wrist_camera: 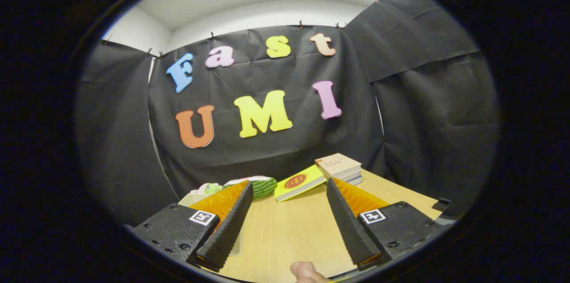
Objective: Open the storage box then place both shoes into the box .Put the left shoe in first, then the right shoe, with the right side of both shoes facing outward in a uniform manner.
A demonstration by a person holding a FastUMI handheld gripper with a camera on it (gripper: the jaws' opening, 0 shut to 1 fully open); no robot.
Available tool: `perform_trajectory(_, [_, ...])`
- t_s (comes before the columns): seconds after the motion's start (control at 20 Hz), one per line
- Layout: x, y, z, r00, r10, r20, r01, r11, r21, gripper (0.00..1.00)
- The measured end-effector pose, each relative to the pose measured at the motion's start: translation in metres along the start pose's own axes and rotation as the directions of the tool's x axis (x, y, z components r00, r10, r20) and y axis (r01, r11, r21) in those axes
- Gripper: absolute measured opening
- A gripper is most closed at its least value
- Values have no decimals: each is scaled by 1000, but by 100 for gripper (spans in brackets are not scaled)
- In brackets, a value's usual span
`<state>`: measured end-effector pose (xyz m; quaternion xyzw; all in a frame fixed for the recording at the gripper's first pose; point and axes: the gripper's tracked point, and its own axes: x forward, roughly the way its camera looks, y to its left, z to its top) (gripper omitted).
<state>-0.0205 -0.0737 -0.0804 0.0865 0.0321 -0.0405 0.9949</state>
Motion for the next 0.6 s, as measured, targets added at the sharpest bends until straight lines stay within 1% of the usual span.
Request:
perform_trajectory(0.15, [-20, -27, 19, 998, -16, 68, 19, 999, -42, 100])
perform_trajectory(0.3, [-41, -45, 31, 993, -39, 108, 48, 996, -81, 100])
perform_trajectory(0.45, [-57, -44, 37, 994, -5, 112, 13, 997, -71, 100])
perform_trajectory(0.6, [-66, -46, 48, 994, 6, 110, 3, 997, -79, 100])
